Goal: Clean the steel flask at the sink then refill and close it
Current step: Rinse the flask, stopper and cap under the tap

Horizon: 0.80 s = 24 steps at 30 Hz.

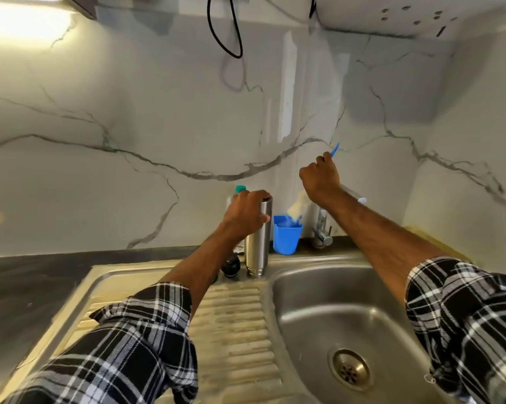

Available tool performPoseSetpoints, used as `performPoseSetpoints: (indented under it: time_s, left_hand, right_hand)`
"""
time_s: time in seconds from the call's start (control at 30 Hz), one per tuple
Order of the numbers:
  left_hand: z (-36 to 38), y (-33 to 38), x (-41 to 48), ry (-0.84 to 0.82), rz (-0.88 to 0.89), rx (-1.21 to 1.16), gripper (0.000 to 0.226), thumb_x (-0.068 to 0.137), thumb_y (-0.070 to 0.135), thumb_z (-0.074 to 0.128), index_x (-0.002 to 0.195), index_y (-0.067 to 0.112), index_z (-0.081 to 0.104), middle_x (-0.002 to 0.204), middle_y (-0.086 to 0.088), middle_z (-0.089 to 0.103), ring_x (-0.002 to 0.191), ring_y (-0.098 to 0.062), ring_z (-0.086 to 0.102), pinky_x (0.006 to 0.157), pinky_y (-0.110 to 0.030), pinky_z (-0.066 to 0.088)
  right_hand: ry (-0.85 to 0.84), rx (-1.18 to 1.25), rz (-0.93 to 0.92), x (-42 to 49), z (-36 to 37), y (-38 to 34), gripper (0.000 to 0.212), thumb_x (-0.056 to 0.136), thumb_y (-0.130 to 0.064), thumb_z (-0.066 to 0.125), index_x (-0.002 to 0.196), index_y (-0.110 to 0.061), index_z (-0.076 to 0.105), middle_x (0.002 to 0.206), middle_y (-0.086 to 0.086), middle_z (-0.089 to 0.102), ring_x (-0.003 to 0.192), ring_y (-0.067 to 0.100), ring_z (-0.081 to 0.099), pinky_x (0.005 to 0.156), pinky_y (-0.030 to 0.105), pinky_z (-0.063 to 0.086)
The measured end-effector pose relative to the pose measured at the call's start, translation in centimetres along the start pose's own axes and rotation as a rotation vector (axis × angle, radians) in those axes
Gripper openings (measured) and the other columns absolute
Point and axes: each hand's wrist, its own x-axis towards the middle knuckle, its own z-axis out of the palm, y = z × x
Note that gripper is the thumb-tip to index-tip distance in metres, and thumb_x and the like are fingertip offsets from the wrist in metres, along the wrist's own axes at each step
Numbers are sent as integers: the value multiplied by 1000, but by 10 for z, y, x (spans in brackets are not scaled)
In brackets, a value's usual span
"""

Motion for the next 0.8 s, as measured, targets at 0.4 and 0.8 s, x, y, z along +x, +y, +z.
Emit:
performPoseSetpoints:
  time_s: [0.4,0.8]
  left_hand:
    - [6,-8,6,14,0,10,56,86,22,80,138,18,58,132,-6,66,117,-24,63,102,-43,52]
    - [8,-8,6,-7,-16,11,56,86,22,79,136,18,57,131,-8,65,115,-25,62,100,-42,53]
  right_hand:
    - [37,-105,-86,12,24,-26,17,93,-23,68,109,-17,66,112,5,71,122,25,56,121,48,16]
    - [421,207,-219,12,44,1,13,94,-19,60,98,-11,69,99,11,72,108,30,61,115,50,27]
